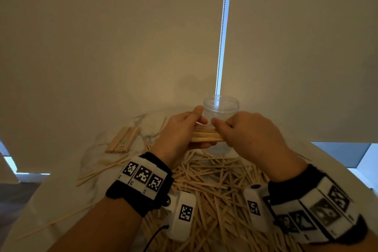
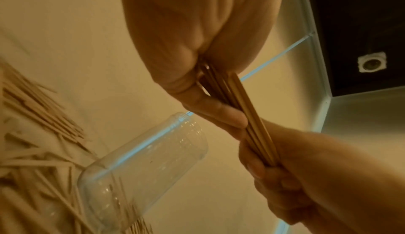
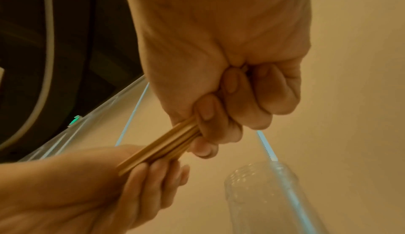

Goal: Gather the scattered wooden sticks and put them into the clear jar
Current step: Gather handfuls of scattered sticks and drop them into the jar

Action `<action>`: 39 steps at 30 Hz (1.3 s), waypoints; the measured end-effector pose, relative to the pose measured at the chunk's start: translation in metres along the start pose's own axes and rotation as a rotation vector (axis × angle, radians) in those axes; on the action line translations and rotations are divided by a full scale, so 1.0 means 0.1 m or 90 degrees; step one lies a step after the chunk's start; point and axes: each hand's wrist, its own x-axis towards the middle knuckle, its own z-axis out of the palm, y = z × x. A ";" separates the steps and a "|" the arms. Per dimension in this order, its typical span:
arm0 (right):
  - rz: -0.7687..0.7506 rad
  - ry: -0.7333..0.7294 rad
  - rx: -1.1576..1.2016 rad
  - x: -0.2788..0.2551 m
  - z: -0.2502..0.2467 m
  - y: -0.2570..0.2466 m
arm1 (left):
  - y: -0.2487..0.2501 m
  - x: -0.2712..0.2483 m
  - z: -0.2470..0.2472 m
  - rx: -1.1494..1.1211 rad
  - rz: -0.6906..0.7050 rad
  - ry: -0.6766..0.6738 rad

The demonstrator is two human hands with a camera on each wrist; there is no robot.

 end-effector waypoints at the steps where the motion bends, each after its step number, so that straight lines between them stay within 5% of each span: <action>1: 0.020 0.001 0.016 0.02 -0.06 0.07 | 0.00 0.01 -0.01 -0.020 -0.008 -0.009; 7: 0.116 0.082 0.023 0.25 -0.41 0.41 | -0.14 0.26 -0.20 0.085 -0.019 0.064; 11: 0.143 0.102 -0.065 0.62 -0.52 0.50 | -0.14 0.49 -0.13 0.227 0.005 0.040; 17: 0.073 0.111 -0.268 1.09 -0.38 0.24 | -0.01 0.87 0.22 0.400 0.065 -0.035; 21: -0.029 0.013 -0.353 1.27 -0.26 0.09 | -0.07 1.05 0.27 0.441 0.038 -0.055; 30: -0.109 -0.202 -0.186 1.40 -0.03 0.00 | -0.24 1.01 0.20 0.406 0.108 -0.013; 37: -0.071 -0.027 -0.064 1.04 -0.30 0.09 | -0.17 0.85 -0.01 0.453 0.066 -0.052; 39: -0.026 -0.043 -0.025 0.80 -0.42 0.15 | -0.13 0.72 -0.16 0.512 0.044 -0.033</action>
